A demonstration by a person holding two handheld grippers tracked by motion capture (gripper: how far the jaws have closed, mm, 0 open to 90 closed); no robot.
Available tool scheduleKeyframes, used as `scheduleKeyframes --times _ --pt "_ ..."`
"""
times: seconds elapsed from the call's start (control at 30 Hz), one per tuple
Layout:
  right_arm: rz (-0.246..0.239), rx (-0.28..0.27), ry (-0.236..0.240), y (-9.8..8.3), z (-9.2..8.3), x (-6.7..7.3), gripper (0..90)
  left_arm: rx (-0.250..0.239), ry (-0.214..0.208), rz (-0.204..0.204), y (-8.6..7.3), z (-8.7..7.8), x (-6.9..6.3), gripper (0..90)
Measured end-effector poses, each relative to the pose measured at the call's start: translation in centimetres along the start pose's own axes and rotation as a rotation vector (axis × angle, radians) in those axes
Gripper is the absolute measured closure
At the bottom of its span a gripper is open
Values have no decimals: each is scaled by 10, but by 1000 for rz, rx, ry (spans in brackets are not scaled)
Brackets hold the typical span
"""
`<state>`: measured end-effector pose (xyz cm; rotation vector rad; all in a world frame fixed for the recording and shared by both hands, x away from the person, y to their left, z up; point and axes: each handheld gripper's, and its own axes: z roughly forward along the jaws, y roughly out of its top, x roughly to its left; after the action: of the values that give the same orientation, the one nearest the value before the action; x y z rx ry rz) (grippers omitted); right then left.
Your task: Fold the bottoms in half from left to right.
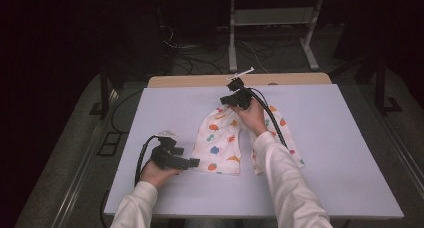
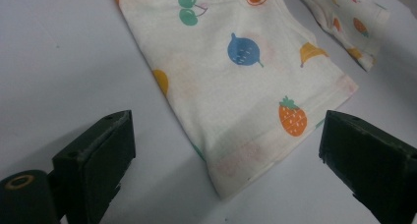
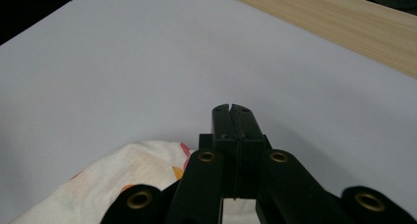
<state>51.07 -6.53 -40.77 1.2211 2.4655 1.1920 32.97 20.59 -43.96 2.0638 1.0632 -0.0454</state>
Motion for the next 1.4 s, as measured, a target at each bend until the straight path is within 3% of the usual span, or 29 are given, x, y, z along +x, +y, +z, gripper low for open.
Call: scheduleKeyframes --times 0.23,0.67,0.83,0.93,1.33,1.4 --pt "-2 -2 -7 -1 -1 -1 890 14 -18 -25 -3 0 3 146" --pt "-1 -9 -10 -1 -1 0 890 34 -90 -41 -3 0 5 327" --pt "-1 -10 -9 -1 -1 1 889 50 -114 -56 -3 1 6 451" --pt "-4 -12 -9 -1 -1 1 890 47 -98 -61 -3 2 6 513" --pt "-4 -15 -6 -3 0 0 889 63 -53 3 -3 9 2 861" --pt "-3 -17 -6 -3 -1 0 890 65 -55 3 -2 9 1 875"
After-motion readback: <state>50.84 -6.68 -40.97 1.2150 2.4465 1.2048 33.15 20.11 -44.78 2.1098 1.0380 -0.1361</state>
